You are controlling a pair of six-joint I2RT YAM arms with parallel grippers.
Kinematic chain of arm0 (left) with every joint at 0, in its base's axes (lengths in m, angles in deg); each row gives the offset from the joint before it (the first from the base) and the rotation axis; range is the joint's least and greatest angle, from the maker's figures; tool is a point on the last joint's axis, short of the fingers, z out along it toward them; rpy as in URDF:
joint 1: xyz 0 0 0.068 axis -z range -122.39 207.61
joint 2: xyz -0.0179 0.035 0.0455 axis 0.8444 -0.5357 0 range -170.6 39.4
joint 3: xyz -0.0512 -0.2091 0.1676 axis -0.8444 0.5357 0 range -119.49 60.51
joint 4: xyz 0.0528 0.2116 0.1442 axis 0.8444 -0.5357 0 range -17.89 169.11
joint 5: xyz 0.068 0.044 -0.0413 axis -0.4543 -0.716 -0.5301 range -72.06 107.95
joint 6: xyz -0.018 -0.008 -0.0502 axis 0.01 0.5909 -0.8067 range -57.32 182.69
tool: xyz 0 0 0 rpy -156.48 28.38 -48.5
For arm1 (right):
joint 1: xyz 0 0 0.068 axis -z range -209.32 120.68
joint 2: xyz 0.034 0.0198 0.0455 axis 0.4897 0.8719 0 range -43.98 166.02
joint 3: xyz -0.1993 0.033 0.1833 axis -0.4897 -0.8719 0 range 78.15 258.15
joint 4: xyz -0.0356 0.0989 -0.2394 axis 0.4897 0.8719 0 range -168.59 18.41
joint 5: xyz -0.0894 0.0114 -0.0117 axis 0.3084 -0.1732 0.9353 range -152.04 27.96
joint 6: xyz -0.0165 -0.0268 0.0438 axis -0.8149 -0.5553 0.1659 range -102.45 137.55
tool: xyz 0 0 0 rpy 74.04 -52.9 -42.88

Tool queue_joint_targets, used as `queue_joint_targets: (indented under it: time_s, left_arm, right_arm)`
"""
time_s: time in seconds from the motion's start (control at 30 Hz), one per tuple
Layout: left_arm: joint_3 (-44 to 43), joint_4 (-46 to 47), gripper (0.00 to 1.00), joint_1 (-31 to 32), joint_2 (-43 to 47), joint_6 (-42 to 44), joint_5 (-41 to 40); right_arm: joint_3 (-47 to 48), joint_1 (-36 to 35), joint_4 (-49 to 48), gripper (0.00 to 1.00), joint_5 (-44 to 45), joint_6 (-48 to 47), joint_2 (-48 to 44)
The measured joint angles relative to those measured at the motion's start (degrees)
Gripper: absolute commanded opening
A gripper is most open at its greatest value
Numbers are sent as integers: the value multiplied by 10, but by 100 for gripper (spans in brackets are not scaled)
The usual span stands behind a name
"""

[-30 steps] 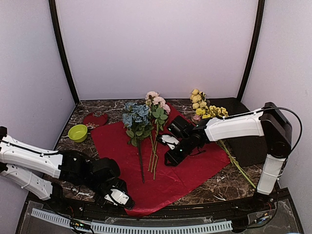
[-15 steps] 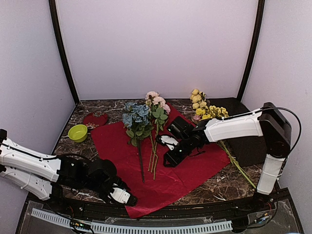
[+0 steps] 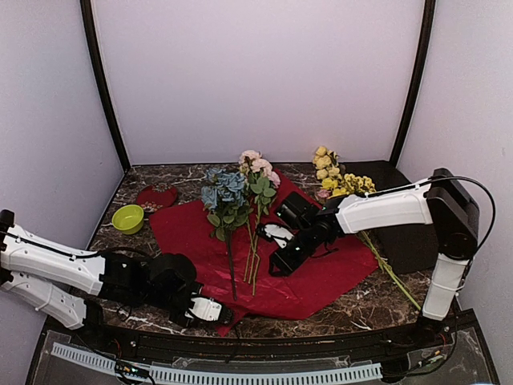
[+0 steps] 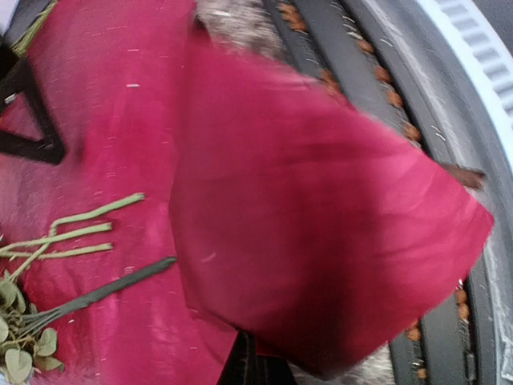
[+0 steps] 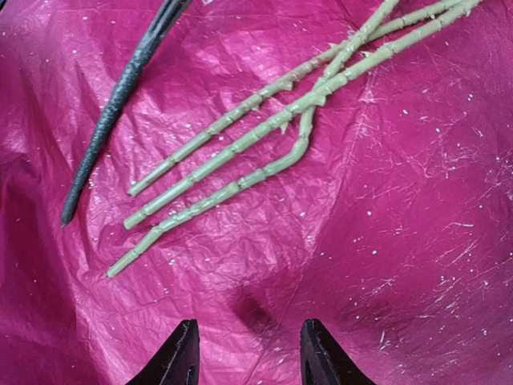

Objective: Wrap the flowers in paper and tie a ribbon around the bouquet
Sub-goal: Fold the flattened wrapping paper at the center of the board.

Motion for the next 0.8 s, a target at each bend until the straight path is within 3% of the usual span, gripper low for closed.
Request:
queue_joint_targets:
  time_s: [0.23, 0.6, 0.8]
  left_arm:
    - [-22, 66, 0, -85, 3, -64, 6]
    - [-100, 74, 0, -167, -86, -123, 8]
    - [-116, 74, 0, -204, -111, -159, -4]
  right_arm:
    - [-17, 28, -22, 45, -71, 3, -50]
    - [-105, 51, -92, 56, -191, 14, -143]
    - [-155, 51, -145, 66, -231, 45, -148]
